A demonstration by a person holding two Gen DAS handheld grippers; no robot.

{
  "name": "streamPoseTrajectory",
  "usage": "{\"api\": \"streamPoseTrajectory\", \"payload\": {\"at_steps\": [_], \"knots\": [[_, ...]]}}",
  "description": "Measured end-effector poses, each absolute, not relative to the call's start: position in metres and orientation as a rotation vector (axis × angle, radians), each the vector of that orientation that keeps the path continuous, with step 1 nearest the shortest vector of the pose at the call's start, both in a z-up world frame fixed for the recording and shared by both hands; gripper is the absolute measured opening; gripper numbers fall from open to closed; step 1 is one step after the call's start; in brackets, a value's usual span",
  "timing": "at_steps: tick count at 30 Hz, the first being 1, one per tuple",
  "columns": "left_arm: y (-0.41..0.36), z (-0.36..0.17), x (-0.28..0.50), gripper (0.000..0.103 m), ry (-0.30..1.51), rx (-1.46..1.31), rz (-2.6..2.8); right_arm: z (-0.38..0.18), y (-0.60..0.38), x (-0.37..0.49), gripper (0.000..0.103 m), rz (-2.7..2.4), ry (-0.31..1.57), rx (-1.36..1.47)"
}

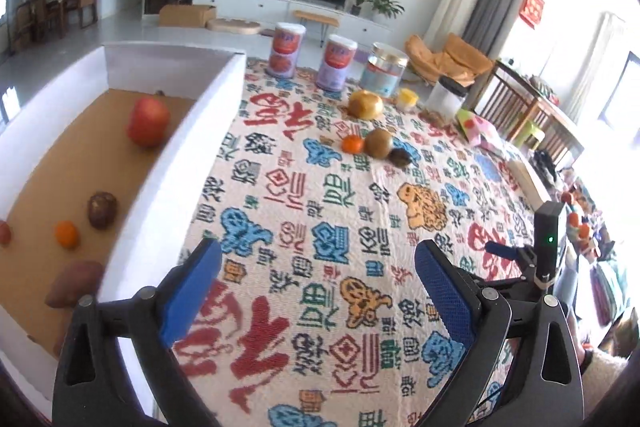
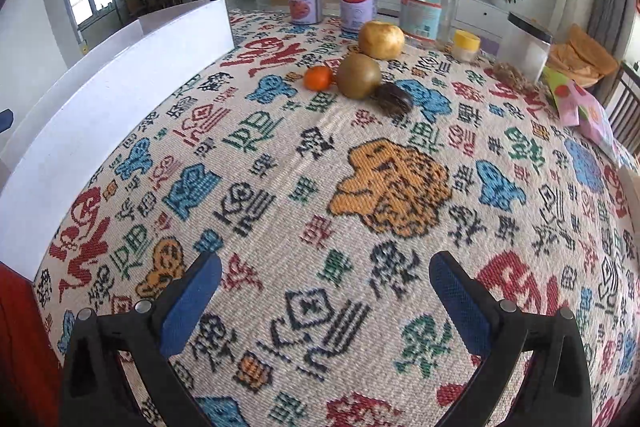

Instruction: Organize fruits

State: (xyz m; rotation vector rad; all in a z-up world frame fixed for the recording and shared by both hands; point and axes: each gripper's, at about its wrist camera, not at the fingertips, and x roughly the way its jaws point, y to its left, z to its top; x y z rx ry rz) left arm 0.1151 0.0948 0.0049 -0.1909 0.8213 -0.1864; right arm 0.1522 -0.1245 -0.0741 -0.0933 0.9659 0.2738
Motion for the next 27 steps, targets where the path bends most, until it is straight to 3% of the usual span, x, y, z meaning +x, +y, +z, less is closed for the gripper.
{"api": "streamPoseTrajectory", "payload": {"at_steps": [5,14,27], "knots": [[0.018,-0.054,0.136,0.098,0.906,-0.101,-0.269,-0.097,-0.210,0.126,0.103,0.089,0.991,0.013],[0.006,-0.102,0.174,0.097,0.916,-0.009,-0.159,-0.105,-0.215,0.120,0.103,0.027,0.964,-0.002],[-0.003,-0.106,0.175,0.102,0.932,0.072,-0.134,-0.105,-0.215,0.120,0.103,0.029,0.963,0.003]]}}
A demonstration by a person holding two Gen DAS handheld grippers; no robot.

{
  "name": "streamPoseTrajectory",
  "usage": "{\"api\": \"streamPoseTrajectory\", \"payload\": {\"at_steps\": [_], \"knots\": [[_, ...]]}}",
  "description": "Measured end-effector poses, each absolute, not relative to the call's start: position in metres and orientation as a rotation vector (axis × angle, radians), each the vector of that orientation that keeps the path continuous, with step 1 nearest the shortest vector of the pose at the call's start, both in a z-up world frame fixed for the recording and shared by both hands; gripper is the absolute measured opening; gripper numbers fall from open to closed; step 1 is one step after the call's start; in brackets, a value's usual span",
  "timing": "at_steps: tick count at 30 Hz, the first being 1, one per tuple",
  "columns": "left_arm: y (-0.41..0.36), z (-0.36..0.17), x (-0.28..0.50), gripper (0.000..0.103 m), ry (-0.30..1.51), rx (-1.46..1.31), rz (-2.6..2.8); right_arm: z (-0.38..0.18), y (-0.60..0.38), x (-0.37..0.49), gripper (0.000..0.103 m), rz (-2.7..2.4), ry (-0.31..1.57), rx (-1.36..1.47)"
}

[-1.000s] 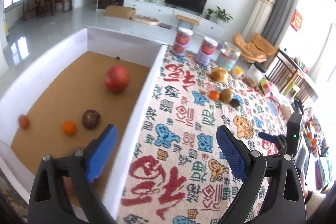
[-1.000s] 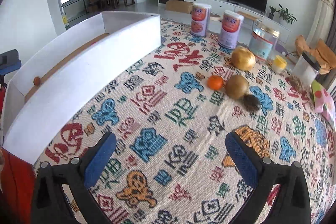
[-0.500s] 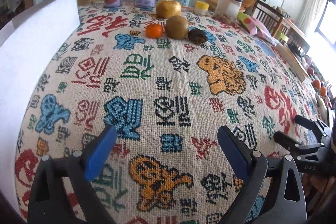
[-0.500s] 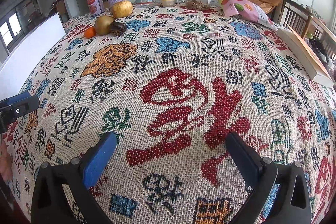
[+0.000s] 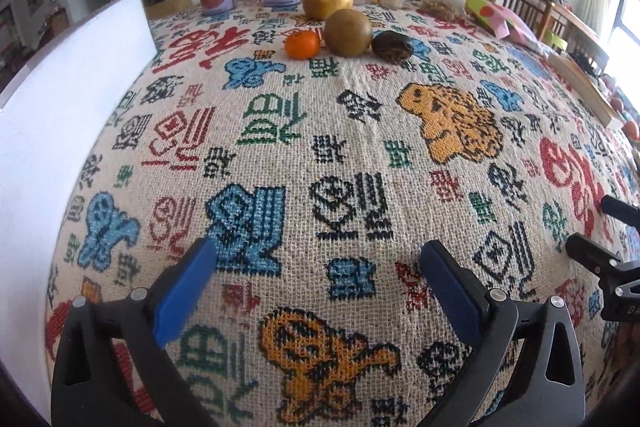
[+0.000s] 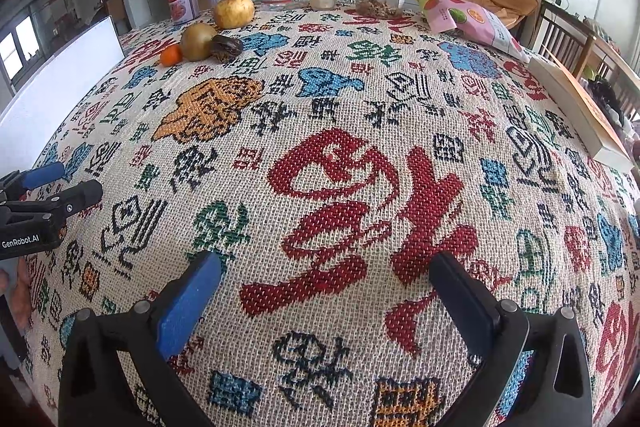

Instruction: Organize fruits

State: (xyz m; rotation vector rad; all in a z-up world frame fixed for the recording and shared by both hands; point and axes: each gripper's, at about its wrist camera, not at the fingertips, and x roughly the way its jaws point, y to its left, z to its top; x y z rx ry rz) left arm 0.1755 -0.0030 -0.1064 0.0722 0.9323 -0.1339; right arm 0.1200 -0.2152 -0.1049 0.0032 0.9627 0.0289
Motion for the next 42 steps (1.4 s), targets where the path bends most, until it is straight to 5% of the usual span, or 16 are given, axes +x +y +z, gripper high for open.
{"api": "streamPoseTrajectory", "payload": {"at_steps": [42], "knots": [[0.0021,-0.1041,0.1777,0.102,0.939,0.052,-0.167,-0.1050,-0.2147,0.1200,0.103,0.030,0.964,0.002]]}}
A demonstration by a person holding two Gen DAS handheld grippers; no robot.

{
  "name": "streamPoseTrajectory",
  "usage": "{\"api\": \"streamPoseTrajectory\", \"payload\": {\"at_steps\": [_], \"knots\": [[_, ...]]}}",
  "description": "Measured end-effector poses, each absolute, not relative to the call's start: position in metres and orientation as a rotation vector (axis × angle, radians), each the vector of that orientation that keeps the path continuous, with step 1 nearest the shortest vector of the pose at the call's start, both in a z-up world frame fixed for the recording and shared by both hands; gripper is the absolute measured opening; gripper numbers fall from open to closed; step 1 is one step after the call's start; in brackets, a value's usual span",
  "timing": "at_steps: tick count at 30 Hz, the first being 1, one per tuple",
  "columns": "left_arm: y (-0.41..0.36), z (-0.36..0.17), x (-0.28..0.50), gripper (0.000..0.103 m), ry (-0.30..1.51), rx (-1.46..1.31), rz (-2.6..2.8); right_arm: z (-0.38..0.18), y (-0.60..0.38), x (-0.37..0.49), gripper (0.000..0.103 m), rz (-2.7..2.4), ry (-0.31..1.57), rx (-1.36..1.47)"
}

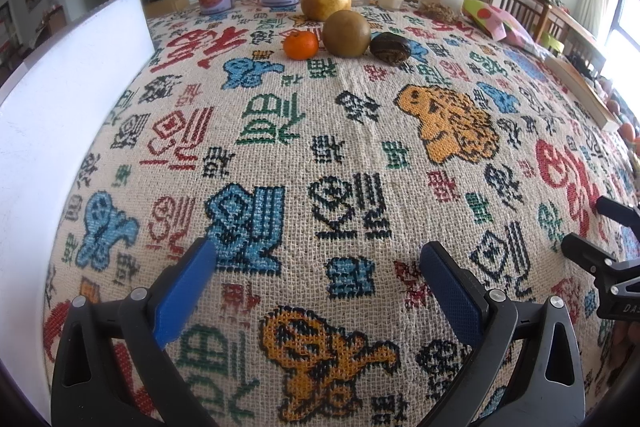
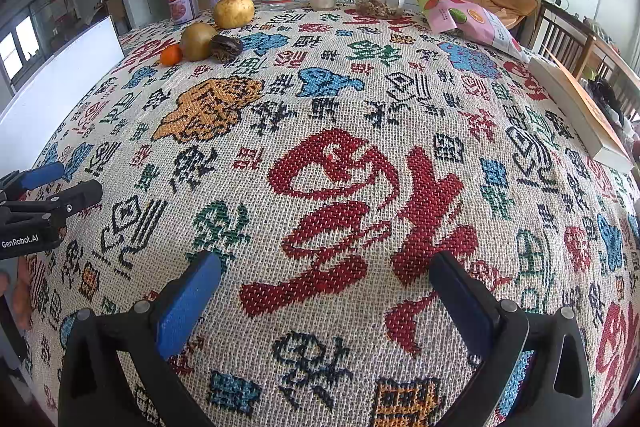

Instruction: Organize fruits

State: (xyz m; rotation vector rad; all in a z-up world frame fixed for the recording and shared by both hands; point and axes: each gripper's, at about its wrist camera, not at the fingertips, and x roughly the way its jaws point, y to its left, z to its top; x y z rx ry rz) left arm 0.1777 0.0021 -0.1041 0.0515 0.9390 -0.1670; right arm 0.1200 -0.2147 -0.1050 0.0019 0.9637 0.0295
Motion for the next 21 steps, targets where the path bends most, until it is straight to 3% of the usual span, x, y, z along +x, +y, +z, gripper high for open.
{"api": "streamPoseTrajectory", "payload": {"at_steps": [6,13,15,19,21], "knots": [[0.029,-0.091,0.230,0.101,0.936,-0.027,-0.153,-0.105,-0.215,0.120,0.103,0.030,0.964,0.002],[0.014,-0.099,0.319,0.098,0.923,0.080,-0.211,-0.105,-0.215,0.120,0.103,0.030,0.964,0.001],[0.013,-0.104,0.338,0.091,0.929,0.073,-0.211,-0.105,-0.215,0.120,0.103,0.030,0.964,0.001],[0.011,-0.102,0.358,0.089,0.899,0.054,-0.219,-0.105,-0.215,0.120,0.103,0.031,0.964,0.001],[0.009,-0.102,0.365,0.077,0.902,0.063,-0.233,-0.105,-0.215,0.120,0.103,0.031,0.964,0.001]]}}
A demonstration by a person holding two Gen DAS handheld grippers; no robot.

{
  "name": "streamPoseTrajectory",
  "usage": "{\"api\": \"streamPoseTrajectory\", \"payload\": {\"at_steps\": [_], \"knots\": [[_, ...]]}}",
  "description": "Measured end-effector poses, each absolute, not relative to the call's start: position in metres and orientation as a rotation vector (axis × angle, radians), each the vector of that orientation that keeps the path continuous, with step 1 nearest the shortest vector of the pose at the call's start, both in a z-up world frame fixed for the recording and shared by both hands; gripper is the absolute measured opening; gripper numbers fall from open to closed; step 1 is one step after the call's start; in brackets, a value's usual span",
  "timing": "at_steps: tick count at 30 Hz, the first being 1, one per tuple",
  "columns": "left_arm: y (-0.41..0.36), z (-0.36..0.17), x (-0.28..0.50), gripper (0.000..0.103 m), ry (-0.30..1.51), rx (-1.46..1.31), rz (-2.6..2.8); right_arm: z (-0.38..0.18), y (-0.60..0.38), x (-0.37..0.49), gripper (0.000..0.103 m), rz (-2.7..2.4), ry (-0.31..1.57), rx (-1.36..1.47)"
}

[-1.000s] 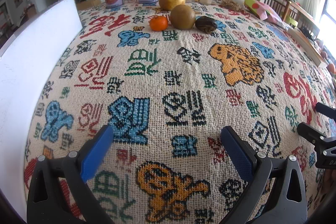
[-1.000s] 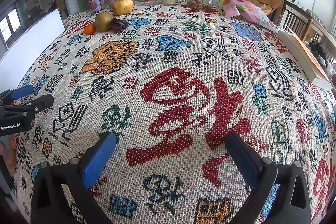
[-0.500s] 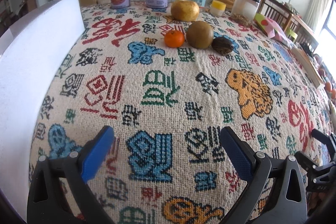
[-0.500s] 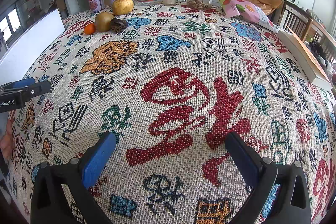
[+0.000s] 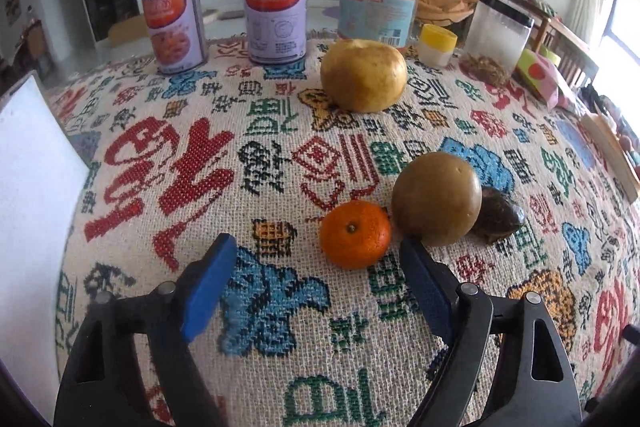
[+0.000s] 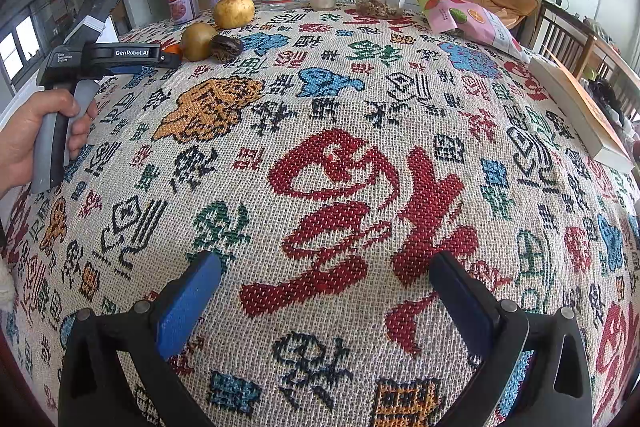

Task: Organize fruits
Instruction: 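Grasp another tangerine with the left tool, then position the open left tool around the tangerine on the cloth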

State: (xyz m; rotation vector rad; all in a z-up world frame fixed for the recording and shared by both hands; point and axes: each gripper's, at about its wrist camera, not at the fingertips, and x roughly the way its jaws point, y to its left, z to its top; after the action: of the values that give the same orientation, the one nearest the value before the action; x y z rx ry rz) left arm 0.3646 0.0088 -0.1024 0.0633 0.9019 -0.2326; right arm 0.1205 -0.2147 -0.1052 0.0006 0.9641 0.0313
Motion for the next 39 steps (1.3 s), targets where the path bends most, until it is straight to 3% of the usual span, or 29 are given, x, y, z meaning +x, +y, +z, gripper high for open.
{"api": "streamPoseTrajectory", "payload": {"at_steps": [1,3,8,17,19,21,22,23,25,30,39], "knots": [[0.008,-0.102,0.366,0.070,0.895,0.069,-0.242,-0.105,-0.215,0.120,0.103,0.031,0.964,0.001],[0.009,-0.099,0.365,0.031,0.885,0.060,-0.279,-0.105,-0.215,0.120,0.103,0.031,0.964,0.001],[0.021,-0.096,0.337,0.030,0.897,0.024,-0.249,-0.105,-0.215,0.121,0.103,0.031,0.964,0.001],[0.037,-0.085,0.201,0.031,0.944,0.023,-0.264,-0.105,-0.215,0.121,0.103,0.031,0.964,0.001],[0.040,-0.089,0.181,0.032,0.943,0.028,-0.253,-0.105,-0.215,0.121,0.103,0.031,0.965,0.001],[0.041,-0.095,0.170,0.044,0.935,0.035,-0.251,-0.105,-0.215,0.121,0.103,0.031,0.965,0.001],[0.041,-0.095,0.167,0.056,0.913,0.042,-0.257,-0.105,-0.215,0.121,0.103,0.031,0.965,0.001],[0.040,-0.096,0.166,0.080,0.907,0.067,-0.236,-0.105,-0.215,0.121,0.103,0.031,0.965,0.001],[0.038,-0.100,0.167,0.095,0.898,0.102,-0.178,-0.105,-0.215,0.121,0.103,0.032,0.965,0.001],[0.040,-0.104,0.173,0.101,0.932,0.096,-0.152,-0.105,-0.215,0.121,0.103,0.032,0.965,0.001],[0.042,-0.106,0.171,0.103,0.932,0.092,-0.147,-0.101,-0.209,0.136,0.103,0.071,1.025,-0.011]]}}
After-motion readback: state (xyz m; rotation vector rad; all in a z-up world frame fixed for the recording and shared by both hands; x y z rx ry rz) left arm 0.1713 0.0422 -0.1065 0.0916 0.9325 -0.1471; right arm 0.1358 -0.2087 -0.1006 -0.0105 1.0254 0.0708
